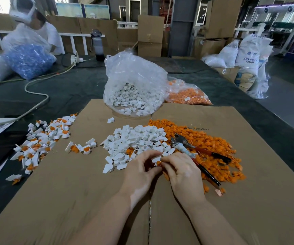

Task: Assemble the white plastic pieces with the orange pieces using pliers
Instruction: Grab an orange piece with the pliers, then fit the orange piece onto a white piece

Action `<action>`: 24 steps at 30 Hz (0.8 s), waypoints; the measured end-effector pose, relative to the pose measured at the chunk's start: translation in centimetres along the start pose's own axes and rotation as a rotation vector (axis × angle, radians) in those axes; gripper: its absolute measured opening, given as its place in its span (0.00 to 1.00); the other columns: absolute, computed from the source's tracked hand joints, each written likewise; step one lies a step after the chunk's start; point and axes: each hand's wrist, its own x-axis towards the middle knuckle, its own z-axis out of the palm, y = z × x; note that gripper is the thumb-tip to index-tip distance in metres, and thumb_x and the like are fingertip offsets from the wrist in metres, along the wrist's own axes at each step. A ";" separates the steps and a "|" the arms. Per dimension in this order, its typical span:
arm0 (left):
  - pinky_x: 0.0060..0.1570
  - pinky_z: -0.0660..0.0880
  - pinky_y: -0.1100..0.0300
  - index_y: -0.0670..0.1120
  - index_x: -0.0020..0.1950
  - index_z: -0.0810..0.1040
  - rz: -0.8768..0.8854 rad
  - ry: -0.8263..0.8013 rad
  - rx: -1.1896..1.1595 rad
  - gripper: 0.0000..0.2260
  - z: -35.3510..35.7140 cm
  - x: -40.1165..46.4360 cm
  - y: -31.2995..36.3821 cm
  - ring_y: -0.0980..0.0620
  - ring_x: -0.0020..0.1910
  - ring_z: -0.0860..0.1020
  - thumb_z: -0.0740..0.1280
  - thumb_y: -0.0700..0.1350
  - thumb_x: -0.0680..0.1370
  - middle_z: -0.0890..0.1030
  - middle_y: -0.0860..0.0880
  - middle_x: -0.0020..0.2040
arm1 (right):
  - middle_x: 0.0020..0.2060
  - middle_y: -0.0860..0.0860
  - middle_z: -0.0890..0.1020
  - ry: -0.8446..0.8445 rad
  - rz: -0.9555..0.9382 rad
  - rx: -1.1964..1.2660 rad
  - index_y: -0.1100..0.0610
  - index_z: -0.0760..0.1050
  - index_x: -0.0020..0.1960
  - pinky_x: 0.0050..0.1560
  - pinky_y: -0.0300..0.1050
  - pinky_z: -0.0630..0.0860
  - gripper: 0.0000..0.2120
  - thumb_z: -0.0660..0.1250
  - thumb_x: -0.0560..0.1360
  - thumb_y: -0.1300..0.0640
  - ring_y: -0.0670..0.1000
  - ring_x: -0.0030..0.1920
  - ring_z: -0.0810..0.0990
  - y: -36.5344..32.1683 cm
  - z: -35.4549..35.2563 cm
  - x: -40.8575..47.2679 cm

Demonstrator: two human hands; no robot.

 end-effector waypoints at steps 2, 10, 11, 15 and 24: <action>0.44 0.69 0.76 0.55 0.50 0.77 0.015 0.020 0.025 0.15 -0.1 0.0 -0.1 0.63 0.43 0.76 0.72 0.37 0.72 0.80 0.58 0.47 | 0.39 0.52 0.82 -0.004 -0.007 0.014 0.61 0.82 0.44 0.48 0.37 0.72 0.05 0.73 0.68 0.67 0.52 0.42 0.80 0.0 -0.1 -0.1; 0.43 0.70 0.71 0.57 0.49 0.76 0.046 0.093 0.057 0.15 0.1 -0.3 -0.2 0.61 0.39 0.74 0.71 0.38 0.72 0.79 0.56 0.44 | 0.40 0.52 0.81 0.052 -0.026 -0.003 0.61 0.81 0.45 0.50 0.37 0.71 0.04 0.72 0.70 0.63 0.51 0.44 0.78 -0.1 0.0 -0.1; 0.42 0.71 0.71 0.57 0.48 0.76 0.052 0.129 0.050 0.14 0.0 -0.4 -0.1 0.60 0.38 0.74 0.71 0.38 0.72 0.79 0.55 0.44 | 0.41 0.52 0.81 0.069 -0.020 0.005 0.61 0.81 0.46 0.51 0.36 0.70 0.05 0.71 0.71 0.62 0.49 0.45 0.78 0.0 0.0 -0.1; 0.38 0.71 0.72 0.54 0.45 0.78 0.019 0.349 -0.023 0.10 -2.9 0.3 0.2 0.62 0.36 0.76 0.68 0.38 0.75 0.79 0.52 0.42 | 0.40 0.52 0.80 0.122 -0.002 0.018 0.62 0.80 0.46 0.51 0.33 0.68 0.05 0.72 0.70 0.63 0.46 0.45 0.74 0.2 0.2 -0.2; 0.61 0.62 0.51 0.46 0.58 0.79 -0.305 0.579 0.615 0.11 -11.9 3.1 -3.7 0.41 0.62 0.64 0.64 0.45 0.78 0.70 0.39 0.59 | 0.37 0.51 0.80 0.153 -0.005 -0.044 0.61 0.80 0.42 0.46 0.43 0.76 0.04 0.73 0.69 0.67 0.50 0.41 0.79 0.1 0.3 -0.1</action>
